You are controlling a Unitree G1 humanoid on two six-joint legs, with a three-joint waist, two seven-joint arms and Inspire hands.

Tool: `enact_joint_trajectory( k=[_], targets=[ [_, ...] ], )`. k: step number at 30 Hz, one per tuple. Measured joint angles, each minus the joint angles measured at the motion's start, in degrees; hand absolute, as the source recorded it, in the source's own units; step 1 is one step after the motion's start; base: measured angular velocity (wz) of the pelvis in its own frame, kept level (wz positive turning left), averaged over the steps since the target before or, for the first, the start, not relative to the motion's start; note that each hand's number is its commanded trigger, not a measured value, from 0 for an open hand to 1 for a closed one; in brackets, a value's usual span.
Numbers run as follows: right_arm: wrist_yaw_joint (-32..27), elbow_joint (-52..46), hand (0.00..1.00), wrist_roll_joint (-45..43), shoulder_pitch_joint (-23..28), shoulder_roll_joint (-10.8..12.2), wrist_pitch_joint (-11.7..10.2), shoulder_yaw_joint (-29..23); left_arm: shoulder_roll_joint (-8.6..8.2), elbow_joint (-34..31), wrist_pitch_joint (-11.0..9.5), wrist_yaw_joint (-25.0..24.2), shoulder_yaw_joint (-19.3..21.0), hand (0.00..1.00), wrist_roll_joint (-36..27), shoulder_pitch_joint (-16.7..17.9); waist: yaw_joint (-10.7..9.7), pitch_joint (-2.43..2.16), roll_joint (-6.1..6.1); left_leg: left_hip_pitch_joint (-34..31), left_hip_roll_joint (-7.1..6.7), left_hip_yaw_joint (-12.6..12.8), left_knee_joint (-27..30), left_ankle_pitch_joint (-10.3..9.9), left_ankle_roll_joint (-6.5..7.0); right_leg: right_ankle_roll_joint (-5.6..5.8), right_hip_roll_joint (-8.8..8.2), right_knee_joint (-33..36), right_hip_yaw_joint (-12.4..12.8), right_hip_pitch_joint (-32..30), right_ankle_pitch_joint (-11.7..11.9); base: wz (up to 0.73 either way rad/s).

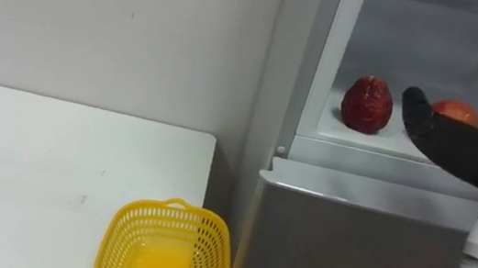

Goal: Retrieve from the upper fridge

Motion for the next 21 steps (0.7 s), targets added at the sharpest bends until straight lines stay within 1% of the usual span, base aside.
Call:
enact_joint_trajectory(
  k=[1,4,6,8,9,11,13,15,18,20,21],
  targets=[
    [0.09,0.0,0.0,-0.38,-0.16,-0.02,0.0,-0.01,0.0,0.0,0.0,-0.01,0.02,0.0,0.0,0.11,-0.06,0.0,0.04,0.01,-0.1,-0.42,0.04,0.0,0.0,0.02,-0.1,-0.15,-0.44,0.26,0.01,0.15],
    [0.52,0.7,0.0,-0.21,-0.2,-0.57,-0.02,0.13,0.12,-0.04,0.01,0.02,0.07,0.0,0.04,-0.29,0.33,0.04,0.1,-0.15,-0.07,-0.8,-0.04,-0.01,0.01,0.04,-0.05,-0.36,-0.65,0.35,0.06,0.06],
    [1.01,2.48,0.0,0.86,-0.29,-2.26,0.02,0.17,0.1,-0.11,0.09,0.03,0.06,0.0,0.06,-0.74,1.15,0.05,0.18,-0.25,-0.05,-0.86,-0.01,-0.02,0.01,0.03,-0.09,-0.36,-0.83,0.33,0.08,0.0],
    [1.66,4.35,0.0,2.51,-0.81,-3.46,0.12,0.16,0.11,-0.56,0.24,0.03,0.06,0.0,0.09,-0.78,1.33,0.03,0.2,-0.68,0.08,-1.08,0.13,-0.02,0.01,0.02,-0.16,-0.37,-1.1,0.18,0.09,0.07],
    [2.7,5.79,0.0,2.81,-1.88,-3.79,0.64,0.17,0.1,-0.69,0.24,0.03,0.05,0.0,0.08,-0.81,1.29,0.07,0.29,-0.91,0.09,-1.18,0.41,-0.02,0.01,0.0,-0.21,-0.34,-1.32,0.08,0.13,0.06],
    [3.78,7.56,0.0,2.83,-3.29,-3.8,1.38,0.21,0.11,-0.89,0.24,0.03,0.03,0.0,0.07,-0.76,1.24,0.09,0.33,-0.93,0.08,-1.21,0.44,-0.02,0.01,0.0,-0.24,-0.3,-1.74,0.15,0.14,0.02],
    [5.25,8.82,0.0,2.84,-3.94,-3.79,1.46,0.29,0.1,-1.84,0.25,0.03,0.04,0.0,0.08,-0.39,1.24,0.16,0.62,-0.99,0.06,-1.26,0.43,-0.02,0.01,0.0,-0.38,-0.25,-2.59,0.26,0.15,0.0],
    [6.82,9.03,0.0,2.83,-4.04,-3.79,2.53,0.43,0.11,-2.86,0.23,0.12,0.04,0.0,0.09,-0.25,1.27,0.12,0.92,-1.23,0.07,-1.46,0.44,-0.01,0.01,0.0,-0.49,-0.25,-3.59,0.14,0.14,0.05],
    [8.24,9.52,0.0,2.76,-4.3,-3.79,2.61,1.05,0.1,-2.88,0.28,0.12,0.0,0.0,0.09,-0.29,1.27,-0.04,0.88,-1.95,0.05,-1.45,0.99,-0.01,0.01,0.0,-0.51,-0.04,-3.6,-0.47,0.14,0.0],
    [9.06,10.72,0.0,2.71,-4.76,-3.8,2.64,1.73,0.1,-2.88,0.33,0.07,-0.12,0.0,0.09,-0.12,1.24,-0.04,0.82,-1.92,0.09,-1.48,1.02,-0.01,0.0,-0.01,-0.57,0.31,-3.63,-0.63,0.14,0.0],
    [9.41,11.51,0.0,2.71,-5.06,-3.81,3.19,1.95,0.1,-2.88,0.44,0.0,-0.13,0.0,0.09,-0.11,1.17,-0.09,0.72,-1.9,0.08,-1.48,1.07,-0.01,0.0,-0.01,-0.64,0.31,-3.65,-0.62,0.14,0.0]
  ],
)
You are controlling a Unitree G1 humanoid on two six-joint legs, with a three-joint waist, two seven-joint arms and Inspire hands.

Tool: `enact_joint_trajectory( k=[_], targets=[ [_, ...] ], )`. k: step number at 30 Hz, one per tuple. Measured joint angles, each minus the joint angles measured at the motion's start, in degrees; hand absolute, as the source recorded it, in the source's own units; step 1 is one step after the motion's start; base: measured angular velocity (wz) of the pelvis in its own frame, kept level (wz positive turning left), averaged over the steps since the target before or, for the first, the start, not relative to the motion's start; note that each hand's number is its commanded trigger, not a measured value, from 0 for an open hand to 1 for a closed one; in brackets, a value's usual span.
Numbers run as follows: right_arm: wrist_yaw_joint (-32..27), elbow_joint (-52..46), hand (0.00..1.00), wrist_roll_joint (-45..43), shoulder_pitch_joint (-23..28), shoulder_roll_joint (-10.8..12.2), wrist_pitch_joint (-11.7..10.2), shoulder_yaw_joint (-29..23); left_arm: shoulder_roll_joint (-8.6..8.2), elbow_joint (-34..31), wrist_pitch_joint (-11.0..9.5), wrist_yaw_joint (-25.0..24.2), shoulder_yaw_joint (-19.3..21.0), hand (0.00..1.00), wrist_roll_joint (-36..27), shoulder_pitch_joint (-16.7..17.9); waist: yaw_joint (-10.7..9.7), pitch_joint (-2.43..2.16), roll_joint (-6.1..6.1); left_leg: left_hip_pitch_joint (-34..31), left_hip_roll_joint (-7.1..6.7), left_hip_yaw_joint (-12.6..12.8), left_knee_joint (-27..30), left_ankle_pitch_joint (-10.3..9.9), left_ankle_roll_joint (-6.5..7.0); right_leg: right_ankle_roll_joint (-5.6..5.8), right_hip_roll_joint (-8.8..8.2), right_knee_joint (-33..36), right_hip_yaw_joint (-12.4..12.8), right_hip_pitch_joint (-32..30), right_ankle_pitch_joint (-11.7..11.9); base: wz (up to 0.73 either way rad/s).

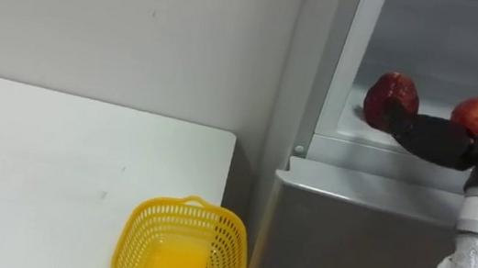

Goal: Retrieve from the upper fridge

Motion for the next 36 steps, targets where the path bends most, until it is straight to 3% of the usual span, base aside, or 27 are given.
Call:
enact_joint_trajectory(
  k=[11,18,22,26,36],
  targets=[
    [0.34,1.79,0.0,-0.62,-0.08,0.0,0.61,0.26,0.15,-1.2,0.68,-1.11,0.11,0.0,0.0,0.66,0.24,-0.3,-0.87,0.1,-0.02,-0.2,0.13,0.01,0.03,0.01,-0.46,0.09,-0.38,0.09,-0.01,0.0],
    [0.59,5.87,0.0,-0.06,-1.03,-0.43,0.63,0.64,0.23,-2.76,0.86,-1.28,0.11,0.0,-0.01,1.1,0.24,-0.2,-0.89,0.1,0.04,-0.17,0.08,0.01,0.03,0.0,-0.41,0.26,-0.27,0.17,0.0,0.0],
    [2.91,8.56,0.0,2.3,-1.28,-2.43,2.35,2.28,0.49,-4.29,1.03,-1.35,0.13,0.0,0.0,1.36,0.34,-0.08,-0.86,0.08,0.09,-0.17,-0.2,0.01,0.04,0.01,-0.45,0.24,-0.23,0.04,0.01,0.0],
    [3.52,8.54,0.0,3.18,-1.59,-2.54,2.42,2.48,1.1,-4.42,2.02,-2.27,0.19,0.0,0.07,1.5,0.15,-0.05,-0.83,-0.04,0.07,-0.26,-0.24,0.01,0.04,0.01,-0.35,0.1,-0.37,-0.04,0.0,0.0],
    [5.29,9.88,0.0,4.13,-2.53,-2.54,2.69,2.48,1.33,-5.88,2.1,-3.66,0.18,0.0,1.31,1.77,0.24,-0.17,-0.99,-0.26,0.05,-0.42,-0.18,0.01,0.04,0.01,-0.38,0.13,-0.48,0.05,0.01,0.0]
  ],
)
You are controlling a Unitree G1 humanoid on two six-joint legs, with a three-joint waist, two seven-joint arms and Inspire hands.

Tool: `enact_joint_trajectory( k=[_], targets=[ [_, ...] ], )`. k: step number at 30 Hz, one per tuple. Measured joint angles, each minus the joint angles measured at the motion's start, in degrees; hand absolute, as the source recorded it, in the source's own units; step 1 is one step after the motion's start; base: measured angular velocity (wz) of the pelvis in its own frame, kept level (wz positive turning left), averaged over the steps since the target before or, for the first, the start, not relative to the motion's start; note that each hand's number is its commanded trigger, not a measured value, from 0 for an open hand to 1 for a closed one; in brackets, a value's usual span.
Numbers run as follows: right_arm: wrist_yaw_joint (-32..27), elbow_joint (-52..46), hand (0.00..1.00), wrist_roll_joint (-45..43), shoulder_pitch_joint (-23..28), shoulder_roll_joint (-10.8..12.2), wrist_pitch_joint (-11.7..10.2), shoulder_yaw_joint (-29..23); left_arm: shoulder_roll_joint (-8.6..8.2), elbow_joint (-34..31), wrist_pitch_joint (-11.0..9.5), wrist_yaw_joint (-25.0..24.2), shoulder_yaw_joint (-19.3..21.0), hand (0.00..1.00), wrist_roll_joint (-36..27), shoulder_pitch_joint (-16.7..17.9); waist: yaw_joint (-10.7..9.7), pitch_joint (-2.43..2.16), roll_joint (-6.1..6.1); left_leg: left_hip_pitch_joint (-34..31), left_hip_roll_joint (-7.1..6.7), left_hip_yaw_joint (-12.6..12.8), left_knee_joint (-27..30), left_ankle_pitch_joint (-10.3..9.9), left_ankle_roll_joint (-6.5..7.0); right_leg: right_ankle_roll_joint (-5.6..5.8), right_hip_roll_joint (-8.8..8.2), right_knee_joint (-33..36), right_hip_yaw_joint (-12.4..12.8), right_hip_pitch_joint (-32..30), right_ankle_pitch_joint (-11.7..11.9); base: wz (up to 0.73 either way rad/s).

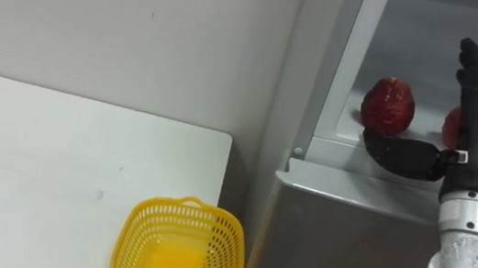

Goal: Retrieve from the upper fridge

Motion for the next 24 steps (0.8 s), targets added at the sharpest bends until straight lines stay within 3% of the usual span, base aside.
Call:
enact_joint_trajectory(
  k=[24],
  targets=[
    [2.62,0.77,0.0,0.97,-1.32,-0.69,1.65,1.15,0.19,-0.12,1.11,-0.09,-0.04,0.0,-0.04,0.67,0.25,0.18,-0.28,0.25,-0.05,-0.37,0.01,0.01,0.01,-0.01,-0.01,0.21,-0.02,0.13,0.0,0.0]
  ],
)
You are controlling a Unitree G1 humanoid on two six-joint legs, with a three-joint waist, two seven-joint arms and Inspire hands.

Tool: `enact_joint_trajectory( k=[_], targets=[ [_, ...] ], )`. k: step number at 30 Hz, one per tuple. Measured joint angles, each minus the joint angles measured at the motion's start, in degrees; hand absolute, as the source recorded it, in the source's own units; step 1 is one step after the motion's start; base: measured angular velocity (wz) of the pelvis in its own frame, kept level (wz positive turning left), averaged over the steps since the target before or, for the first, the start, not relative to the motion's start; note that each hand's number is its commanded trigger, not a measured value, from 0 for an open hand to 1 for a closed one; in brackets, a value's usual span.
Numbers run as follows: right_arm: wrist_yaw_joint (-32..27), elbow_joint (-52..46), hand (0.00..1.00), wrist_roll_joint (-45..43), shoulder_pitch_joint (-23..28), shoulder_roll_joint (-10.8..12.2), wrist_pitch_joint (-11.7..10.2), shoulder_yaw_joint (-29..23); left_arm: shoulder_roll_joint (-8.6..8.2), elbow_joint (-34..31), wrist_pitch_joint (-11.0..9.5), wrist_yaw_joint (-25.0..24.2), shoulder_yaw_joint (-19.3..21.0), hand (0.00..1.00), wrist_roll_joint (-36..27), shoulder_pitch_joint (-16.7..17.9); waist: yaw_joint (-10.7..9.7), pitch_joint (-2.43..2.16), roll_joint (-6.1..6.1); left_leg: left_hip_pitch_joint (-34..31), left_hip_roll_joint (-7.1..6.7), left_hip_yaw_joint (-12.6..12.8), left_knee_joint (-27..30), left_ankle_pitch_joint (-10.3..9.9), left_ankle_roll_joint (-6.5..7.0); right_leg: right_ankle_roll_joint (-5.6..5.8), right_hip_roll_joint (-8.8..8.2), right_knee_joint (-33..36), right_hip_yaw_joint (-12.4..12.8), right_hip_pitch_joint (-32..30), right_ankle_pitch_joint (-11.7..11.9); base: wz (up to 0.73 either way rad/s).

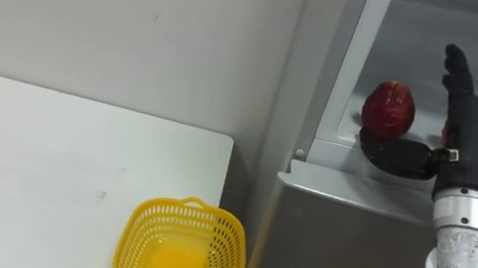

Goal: Retrieve from the upper fridge

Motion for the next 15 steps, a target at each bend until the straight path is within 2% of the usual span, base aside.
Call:
enact_joint_trajectory(
  k=[8,15],
  targets=[
    [0.21,0.02,0.0,-0.04,-2.53,-0.15,0.02,0.94,0.08,0.07,0.0,-0.93,-0.01,0.0,0.0,-0.01,0.0,0.35,0.09,0.06,-0.11,-0.19,-0.08,0.0,-0.01,0.0,0.52,-0.21,0.0,0.23,0.0,0.0],
    [1.26,0.17,0.0,-1.67,-4.32,-0.71,0.03,1.33,0.08,0.05,-0.01,-1.26,0.01,0.0,0.01,-0.75,-0.11,0.21,-0.18,-0.27,-0.16,-0.33,0.06,0.0,-0.01,0.0,0.46,-0.21,0.07,-0.3,0.0,0.0]
  ],
)
